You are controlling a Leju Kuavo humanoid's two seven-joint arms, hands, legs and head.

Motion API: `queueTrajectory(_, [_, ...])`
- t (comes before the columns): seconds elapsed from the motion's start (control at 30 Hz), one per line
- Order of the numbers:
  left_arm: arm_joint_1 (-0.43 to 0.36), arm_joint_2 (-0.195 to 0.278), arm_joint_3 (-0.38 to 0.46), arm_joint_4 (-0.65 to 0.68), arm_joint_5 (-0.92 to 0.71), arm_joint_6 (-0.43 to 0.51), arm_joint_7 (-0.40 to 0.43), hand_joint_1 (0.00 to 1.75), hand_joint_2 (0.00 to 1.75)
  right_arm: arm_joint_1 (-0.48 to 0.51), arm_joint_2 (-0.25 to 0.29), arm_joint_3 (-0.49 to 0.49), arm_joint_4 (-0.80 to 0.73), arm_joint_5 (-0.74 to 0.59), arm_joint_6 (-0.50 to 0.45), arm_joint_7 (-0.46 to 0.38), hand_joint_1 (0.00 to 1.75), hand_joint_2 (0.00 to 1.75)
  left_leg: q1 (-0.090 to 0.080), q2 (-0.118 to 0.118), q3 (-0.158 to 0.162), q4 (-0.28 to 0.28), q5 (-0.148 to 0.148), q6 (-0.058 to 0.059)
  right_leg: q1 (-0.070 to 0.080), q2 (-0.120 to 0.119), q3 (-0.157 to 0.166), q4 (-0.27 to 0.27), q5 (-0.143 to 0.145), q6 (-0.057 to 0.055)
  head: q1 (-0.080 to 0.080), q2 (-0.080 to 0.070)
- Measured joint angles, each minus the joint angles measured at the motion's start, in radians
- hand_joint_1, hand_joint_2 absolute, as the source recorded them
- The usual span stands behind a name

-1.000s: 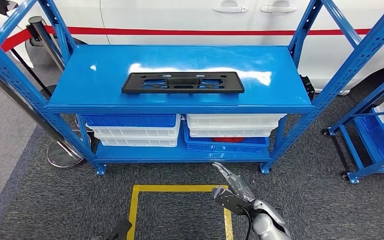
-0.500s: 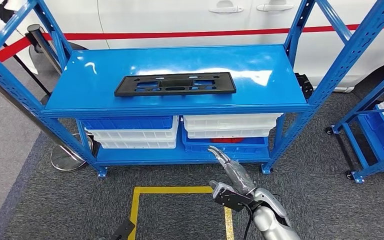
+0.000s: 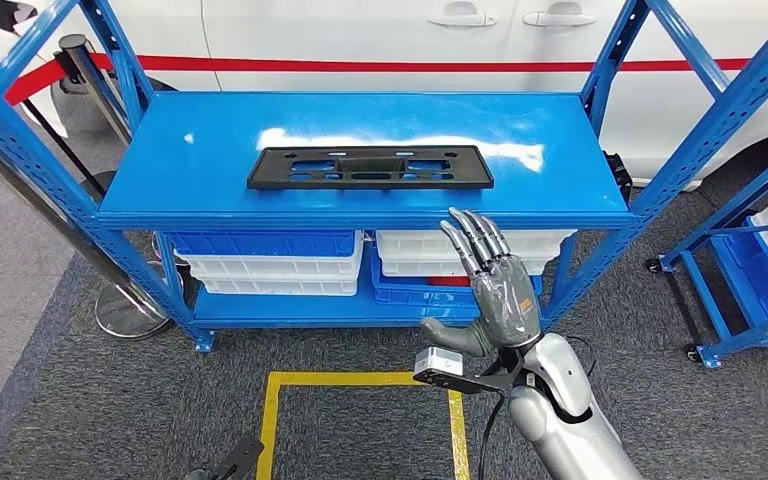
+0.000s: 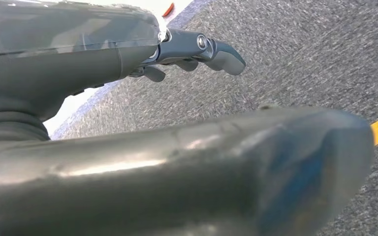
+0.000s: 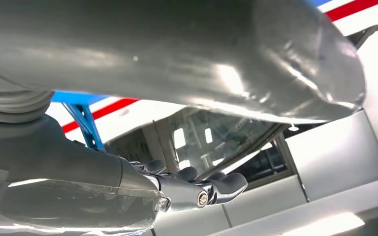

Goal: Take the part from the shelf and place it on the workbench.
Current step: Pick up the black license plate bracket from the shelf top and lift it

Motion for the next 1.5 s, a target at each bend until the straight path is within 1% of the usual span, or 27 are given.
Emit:
queueTrajectory(0.03, [0.0, 0.0, 0.0, 0.0, 0.0, 0.0, 0.001, 0.0, 0.0, -0.002, 0.002, 0.009, 0.004, -0.007, -0.011, 0.01, 0.0, 0.0, 0.0, -0.001, 0.0, 0.001, 0.0, 0.0, 0.0, 0.0, -0.001, -0.001, 0.014, -0.001, 0.0, 0.0])
queueTrajectory(0.07, [-0.001, 0.0, 0.0, 0.0, 0.0, 0.0, 0.001, 0.0, 0.0, -0.005, 0.006, 0.018, 0.012, -0.014, -0.028, 0.017, 0.0, 0.0, -0.001, -0.002, 0.001, 0.002, -0.001, -0.001, 0.0, 0.0, 0.017, -0.041, 0.045, -0.005, 0.0, 0.0])
queueTrajectory(0.13, [-0.003, 0.0, 0.001, 0.0, -0.001, 0.0, 0.002, 0.0, 0.0, -0.017, 0.014, 0.03, 0.029, -0.028, -0.056, 0.024, 0.0, 0.0, -0.002, -0.01, 0.0, 0.003, -0.003, -0.005, 0.001, 0.015, 0.078, -0.169, 0.111, -0.013, 0.0, 0.0])
queueTrajectory(0.17, [-0.005, 0.0, 0.001, 0.0, -0.001, 0.0, 0.002, 0.0, 0.0, -0.023, 0.017, 0.034, 0.039, -0.036, -0.067, 0.026, 0.0, 0.0, -0.004, -0.015, -0.003, 0.005, -0.004, -0.009, 0.001, 0.026, 0.102, -0.223, 0.128, -0.017, 0.0, 0.0])
queueTrajectory(0.23, [-0.009, 0.0, 0.001, 0.001, -0.004, -0.001, 0.003, 0.0, 0.0, -0.031, 0.02, 0.041, 0.057, -0.052, -0.076, 0.029, 0.0, 0.0, -0.004, -0.024, -0.011, 0.007, -0.001, -0.02, 0.003, 0.037, 0.117, -0.264, 0.129, -0.02, 0.0, 0.0])
queueTrajectory(0.33, [-0.007, 0.002, 0.001, 0.001, -0.007, -0.004, 0.004, 0.0, 0.0, -0.032, 0.022, 0.046, 0.072, -0.072, -0.082, 0.029, 0.0, 0.0, -0.003, -0.031, -0.019, 0.014, -0.008, -0.037, 0.0, 0.015, 0.122, -0.278, 0.132, -0.03, 0.0, 0.0])
queueTrajectory(0.4, [-0.006, 0.003, 0.001, 0.001, -0.006, -0.006, 0.004, 0.0, 0.0, -0.034, 0.024, 0.049, 0.074, -0.078, -0.082, 0.027, 0.0, 0.0, -0.002, -0.019, -0.051, 0.086, -0.05, -0.047, -0.004, -0.006, 0.13, -0.286, 0.133, -0.04, 0.0, 0.0])
queueTrajectory(0.47, [-0.005, 0.004, 0.001, 0.001, -0.003, -0.006, 0.004, 0.0, 0.0, -0.034, 0.025, 0.053, 0.078, -0.083, -0.077, 0.026, 0.0, 0.0, -0.001, -0.008, -0.113, 0.215, -0.104, -0.055, -0.001, -0.026, 0.134, -0.287, 0.129, -0.048, 0.0, 0.0])
queueTrajectory(0.5, [-0.003, 0.004, 0.001, 0.001, -0.002, -0.005, 0.003, 0.0, 0.0, -0.034, 0.025, 0.056, 0.08, -0.085, -0.073, 0.026, 0.0, 0.0, 0.0, -0.006, -0.137, 0.262, -0.115, -0.058, 0.001, -0.036, 0.136, -0.286, 0.127, -0.049, 0.0, 0.0])
queueTrajectory(0.53, [-0.002, 0.004, 0.001, 0.001, -0.001, -0.005, 0.003, 0.0, 0.0, -0.034, 0.026, 0.059, 0.082, -0.086, -0.07, 0.026, 0.0, 0.0, 0.0, -0.003, -0.146, 0.277, -0.108, -0.06, 0.002, -0.045, 0.137, -0.285, 0.125, -0.05, 0.0, 0.0])
queueTrajectory(0.57, [-0.001, 0.005, 0.001, 0.001, -0.001, -0.005, 0.003, 0.0, 0.0, -0.034, 0.027, 0.061, 0.083, -0.087, -0.068, 0.026, 0.0, 0.0, 0.001, 0.0, -0.135, 0.251, -0.083, -0.06, 0.002, -0.054, 0.14, -0.284, 0.122, -0.05, 0.0, 0.0])
queueTrajectory(0.6, [-0.001, 0.006, 0.001, 0.001, -0.001, -0.004, 0.003, 0.0, 0.0, -0.035, 0.028, 0.062, 0.084, -0.088, -0.066, 0.026, 0.0, 0.0, 0.0, 0.01, -0.107, 0.191, -0.046, -0.059, 0.002, -0.062, 0.143, -0.282, 0.118, -0.048, 0.0, 0.0])
queueTrajectory(0.67, [-0.003, 0.006, 0.001, 0.001, -0.001, -0.003, 0.003, 0.0, 0.0, -0.037, 0.031, 0.063, 0.084, -0.089, -0.065, 0.026, 0.0, 0.0, -0.008, 0.051, -0.044, 0.062, 0.004, -0.049, 0.006, -0.078, 0.15, -0.278, 0.109, -0.042, 0.0, 0.0])
queueTrajectory(0.73, [-0.006, 0.006, 0.001, 0.001, -0.001, -0.001, 0.003, 0.0, 0.0, -0.039, 0.032, 0.063, 0.084, -0.091, -0.065, 0.026, 0.0, 0.0, -0.017, 0.073, -0.023, 0.011, 0.01, -0.036, 0.014, -0.095, 0.153, -0.277, 0.104, -0.034, 0.0, 0.0])
queueTrajectory(0.8, [-0.004, 0.006, 0.001, 0.002, -0.001, -0.001, 0.003, 0.0, 0.0, -0.04, 0.033, 0.064, 0.084, -0.092, -0.065, 0.026, 0.0, 0.0, -0.015, 0.053, -0.024, 0.004, 0.014, -0.022, 0.016, -0.113, 0.155, -0.278, 0.1, -0.028, 0.0, 0.0])
queueTrajectory(0.87, [-0.001, 0.006, 0.001, 0.002, -0.001, 0.0, 0.003, 0.0, 0.0, -0.041, 0.035, 0.064, 0.084, -0.094, -0.065, 0.026, 0.0, 0.0, -0.01, 0.031, -0.022, -0.005, 0.021, -0.009, 0.012, -0.085, 0.146, -0.249, 0.073, -0.02, 0.0, 0.0])
queueTrajectory(0.93, [-0.003, 0.006, 0.002, 0.002, -0.001, 0.001, 0.003, 0.0, 0.0, -0.04, 0.034, 0.065, 0.086, -0.095, -0.065, 0.026, 0.0, 0.0, -0.006, 0.008, -0.021, -0.01, 0.025, -0.001, 0.006, -0.03, 0.1, -0.145, 0.014, -0.013, 0.0, 0.0])
queueTrajectory(1.0, [-0.004, 0.006, 0.002, 0.002, -0.001, 0.001, 0.003, 0.0, 0.0, -0.037, 0.032, 0.065, 0.089, -0.098, -0.064, 0.026, 0.0, 0.0, -0.006, -0.014, -0.021, -0.009, 0.025, 0.0, 0.005, -0.01, 0.039, -0.024, -0.033, -0.01, 0.0, 0.0])
queueTrajectory(1.03, [-0.003, 0.006, 0.002, 0.002, -0.001, 0.001, 0.003, 0.0, 0.0, -0.036, 0.031, 0.065, 0.091, -0.1, -0.064, 0.025, 0.0, 0.0, -0.006, -0.023, -0.021, -0.008, 0.025, 0.0, 0.004, -0.008, 0.021, 0.004, -0.032, -0.01, 0.0, 0.0])
queueTrajectory(1.07, [-0.002, 0.005, 0.002, 0.002, -0.001, 0.001, 0.003, 0.0, 0.0, -0.036, 0.03, 0.065, 0.092, -0.103, -0.063, 0.024, 0.0, 0.0, -0.005, -0.032, -0.021, -0.006, 0.024, 0.0, 0.003, -0.007, 0.02, -0.004, -0.012, -0.01, 0.0, 0.0])
queueTrajectory(1.1, [-0.001, 0.005, 0.002, 0.002, -0.001, 0.001, 0.004, 0.0, 0.0, -0.036, 0.03, 0.065, 0.093, -0.104, -0.063, 0.022, 0.0, 0.0, -0.005, -0.039, -0.02, -0.003, 0.022, -0.003, 0.001, -0.006, 0.033, -0.046, 0.024, -0.011, 0.0, 0.0])
queueTrajectory(1.17, [-0.001, 0.005, 0.002, 0.002, -0.001, 0.001, 0.004, 0.0, 0.0, -0.039, 0.03, 0.066, 0.093, -0.106, -0.061, 0.019, 0.0, 0.0, -0.004, -0.051, -0.021, 0.006, 0.015, -0.011, -0.003, 0.0, 0.085, -0.174, 0.095, -0.012, 0.0, 0.0])
queueTrajectory(1.2, [-0.002, 0.005, 0.002, 0.002, -0.001, 0.001, 0.004, 0.0, 0.0, -0.04, 0.031, 0.067, 0.093, -0.106, -0.058, 0.018, 0.0, 0.0, -0.005, -0.054, -0.023, 0.011, 0.012, -0.016, -0.003, 0.005, 0.104, -0.221, 0.113, -0.014, 0.0, 0.0])
queueTrajectory(1.33, [-0.003, 0.005, 0.002, 0.002, -0.003, 0.001, 0.005, 0.0, 0.0, -0.039, 0.034, 0.074, 0.094, -0.105, -0.043, 0.019, 0.0, 0.0, -0.005, -0.055, -0.028, 0.013, 0.01, -0.036, 0.002, 0.014, 0.112, -0.251, 0.117, -0.029, -0.001, 0.0])
queueTrajectory(1.4, [-0.004, 0.005, 0.002, 0.002, -0.007, 0.001, 0.005, 0.0, 0.0, -0.04, 0.036, 0.077, 0.094, -0.101, -0.036, 0.022, 0.0, 0.0, -0.005, -0.035, -0.038, 0.04, -0.011, -0.045, 0.0, 0.009, 0.115, -0.255, 0.12, -0.042, -0.001, 0.0])
queueTrajectory(1.43, [-0.005, 0.005, 0.002, 0.002, -0.009, 0.001, 0.005, 0.0, 0.0, -0.039, 0.036, 0.078, 0.095, -0.098, -0.035, 0.023, 0.0, 0.0, -0.005, -0.022, -0.055, 0.08, -0.036, -0.049, 0.0, 0.005, 0.116, -0.258, 0.121, -0.047, -0.001, 0.0])
queueTrajectory(1.5, [-0.006, 0.005, 0.002, 0.002, -0.012, 0.001, 0.005, 0.0, 0.0, -0.034, 0.035, 0.079, 0.097, -0.089, -0.035, 0.028, 0.0, 0.0, -0.004, -0.004, -0.111, 0.212, -0.099, -0.054, 0.004, -0.002, 0.116, -0.258, 0.121, -0.053, -0.001, 0.0])
